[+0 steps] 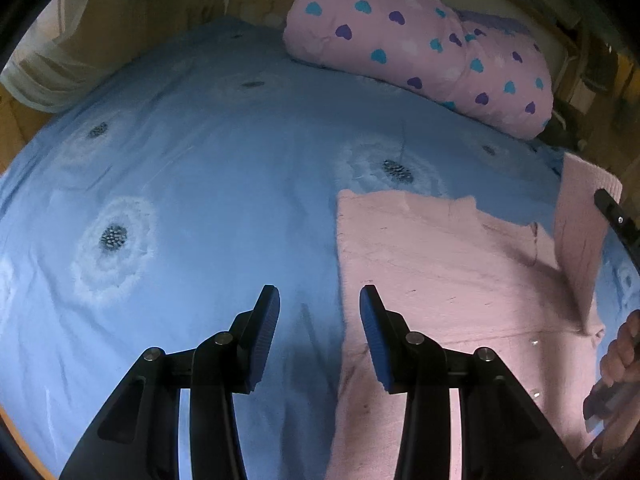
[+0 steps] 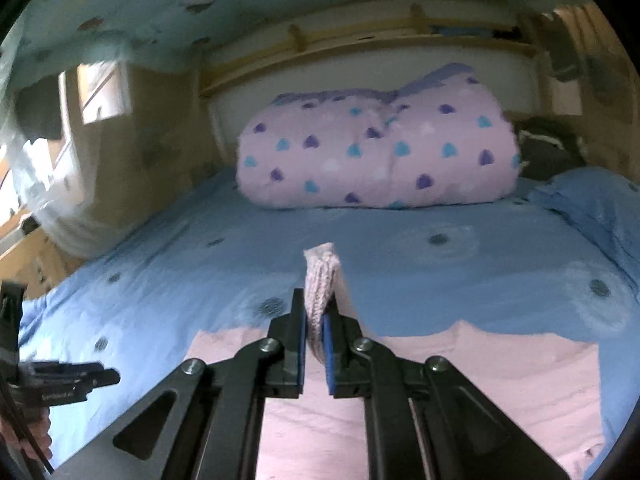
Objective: Fold small clothes
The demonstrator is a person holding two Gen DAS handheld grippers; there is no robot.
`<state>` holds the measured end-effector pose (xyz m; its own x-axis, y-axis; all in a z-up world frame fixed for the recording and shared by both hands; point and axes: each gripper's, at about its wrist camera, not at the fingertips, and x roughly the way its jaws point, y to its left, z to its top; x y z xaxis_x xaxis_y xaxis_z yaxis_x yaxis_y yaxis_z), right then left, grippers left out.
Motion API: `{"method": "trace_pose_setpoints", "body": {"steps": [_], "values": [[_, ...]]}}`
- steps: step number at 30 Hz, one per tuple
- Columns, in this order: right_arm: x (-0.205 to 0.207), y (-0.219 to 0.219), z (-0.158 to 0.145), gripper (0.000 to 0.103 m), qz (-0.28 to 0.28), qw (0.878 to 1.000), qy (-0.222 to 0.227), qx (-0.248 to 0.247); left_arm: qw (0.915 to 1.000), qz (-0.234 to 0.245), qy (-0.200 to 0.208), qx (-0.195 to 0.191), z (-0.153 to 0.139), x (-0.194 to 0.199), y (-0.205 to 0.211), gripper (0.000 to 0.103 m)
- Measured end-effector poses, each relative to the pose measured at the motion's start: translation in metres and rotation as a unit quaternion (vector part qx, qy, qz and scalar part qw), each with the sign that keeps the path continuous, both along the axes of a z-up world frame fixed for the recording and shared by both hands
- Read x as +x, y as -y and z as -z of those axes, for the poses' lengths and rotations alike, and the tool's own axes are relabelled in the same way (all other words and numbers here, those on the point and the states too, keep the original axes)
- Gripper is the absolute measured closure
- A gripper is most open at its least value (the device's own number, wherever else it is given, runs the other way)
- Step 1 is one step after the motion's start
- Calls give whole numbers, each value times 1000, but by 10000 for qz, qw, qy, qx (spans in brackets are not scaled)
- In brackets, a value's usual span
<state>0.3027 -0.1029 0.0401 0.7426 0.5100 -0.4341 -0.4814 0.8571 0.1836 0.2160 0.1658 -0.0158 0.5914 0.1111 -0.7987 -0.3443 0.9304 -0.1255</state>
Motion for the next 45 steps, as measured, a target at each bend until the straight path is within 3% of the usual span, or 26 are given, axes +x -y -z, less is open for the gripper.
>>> {"method": "trace_pose_setpoints", "body": {"steps": [3, 15, 16, 18, 19, 20, 23, 27, 33, 35, 38, 41, 45], "values": [[-4, -21, 7, 96, -345, 9994, -64, -35, 9999, 46, -52, 100, 1, -1, 2, 67], [-6, -111, 79, 93, -970, 9872, -577, -1125, 9996, 106, -233, 114, 7, -1, 2, 67], [-7, -113, 82, 90, -1021, 9863, -612, -1141, 9996, 96, -263, 90, 8, -1, 1, 67], [-9, -115, 85, 75, -1203, 9842, -735, -1073, 9995, 88, -287, 11, 9, 0, 0, 67], [-11, -114, 83, 61, -1308, 9834, -762, -998, 9996, 73, -286, -43, 9, 0, -1, 67], [-14, -112, 80, 54, -1355, 9837, -711, -946, 9995, 66, -286, -81, 9, 1, -1, 67], [-20, -105, 68, 54, -1403, 9839, -583, -939, 9995, 57, -294, -140, 10, 4, 2, 68], [-20, -83, 53, 54, -1322, 9836, -577, -1083, 9993, 143, -345, -46, 13, 8, 10, 67], [-15, -13, 52, 53, -734, 9748, -429, -2064, 9988, 145, -464, -114, 20, 9, 15, 67], [-16, 18, 53, 53, -605, 9735, -464, -2157, 9984, 173, -487, -231, 22, 11, 16, 67], [-20, 74, 54, 53, -345, 9765, -680, -2018, 9985, 305, -417, -156, 22, 10, 20, 67], [-26, 126, 55, 53, 65, 9804, -962, -1716, 9993, 298, -67, -234, 21, 0, 19, 68], [-46, 186, 58, 53, 213, 9844, -1388, -1061, 9966, 822, -59, -48, 23, -13, 28, 68]]}}
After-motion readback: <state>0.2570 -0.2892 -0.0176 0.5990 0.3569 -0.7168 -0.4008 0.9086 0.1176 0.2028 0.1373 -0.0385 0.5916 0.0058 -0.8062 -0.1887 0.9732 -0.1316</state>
